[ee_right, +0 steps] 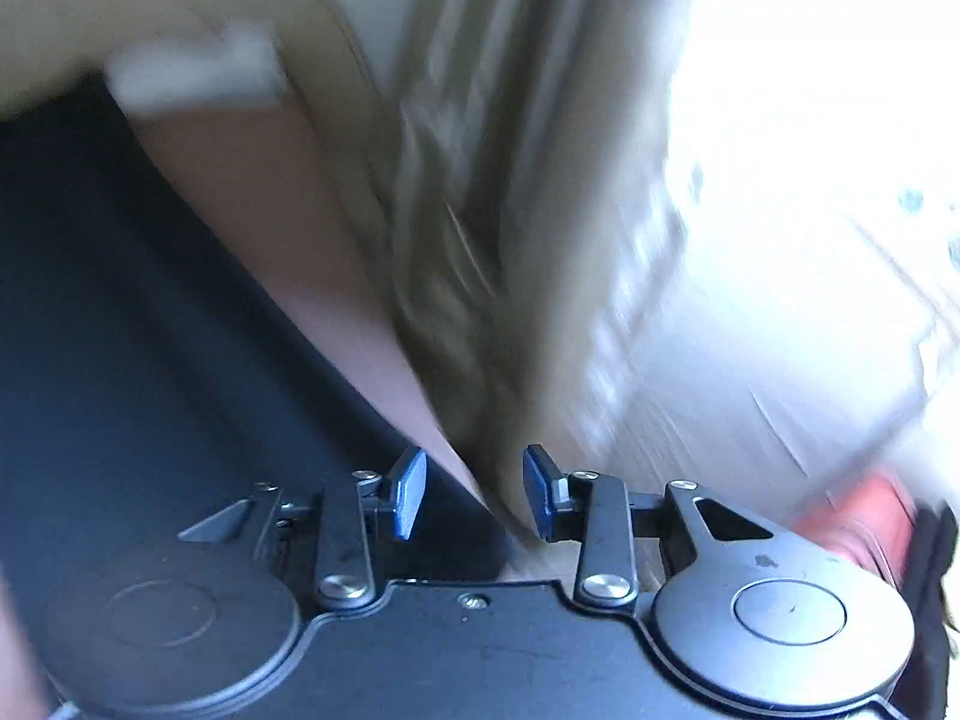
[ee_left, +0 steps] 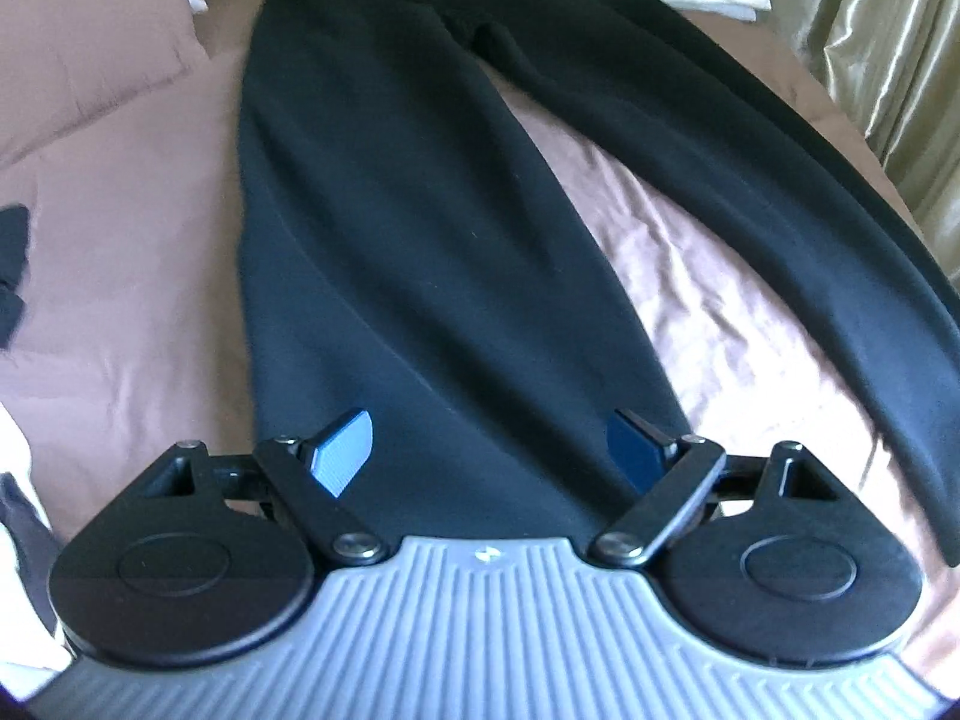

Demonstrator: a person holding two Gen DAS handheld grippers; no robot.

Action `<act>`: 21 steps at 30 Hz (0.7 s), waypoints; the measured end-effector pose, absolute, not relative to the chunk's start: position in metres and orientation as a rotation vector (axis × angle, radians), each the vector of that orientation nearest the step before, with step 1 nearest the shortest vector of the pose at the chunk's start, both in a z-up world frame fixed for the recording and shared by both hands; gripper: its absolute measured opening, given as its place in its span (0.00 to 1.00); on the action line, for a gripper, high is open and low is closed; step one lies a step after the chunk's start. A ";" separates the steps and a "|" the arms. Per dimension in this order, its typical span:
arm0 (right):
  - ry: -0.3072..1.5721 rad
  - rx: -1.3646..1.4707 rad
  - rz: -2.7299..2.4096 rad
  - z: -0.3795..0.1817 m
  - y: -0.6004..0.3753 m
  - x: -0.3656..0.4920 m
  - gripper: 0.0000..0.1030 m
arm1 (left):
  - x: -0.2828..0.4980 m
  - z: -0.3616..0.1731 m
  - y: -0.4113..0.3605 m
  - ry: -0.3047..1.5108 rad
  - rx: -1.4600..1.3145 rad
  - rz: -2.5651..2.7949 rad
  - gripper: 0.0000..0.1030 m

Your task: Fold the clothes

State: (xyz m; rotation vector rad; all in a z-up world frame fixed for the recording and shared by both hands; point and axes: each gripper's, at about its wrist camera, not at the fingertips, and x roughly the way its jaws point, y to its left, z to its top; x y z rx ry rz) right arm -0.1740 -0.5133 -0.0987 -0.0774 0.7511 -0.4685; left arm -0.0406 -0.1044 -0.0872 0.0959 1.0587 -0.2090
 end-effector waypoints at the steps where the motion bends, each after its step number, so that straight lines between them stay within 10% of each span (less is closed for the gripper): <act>1: 0.715 -0.084 -0.432 -0.087 -0.498 -0.172 0.49 | -0.041 -0.083 -0.101 1.046 0.101 -0.201 0.84; 21: 0.947 0.065 0.503 -0.114 -0.265 -0.066 0.59 | 0.006 -0.156 0.031 1.143 0.018 -0.140 0.82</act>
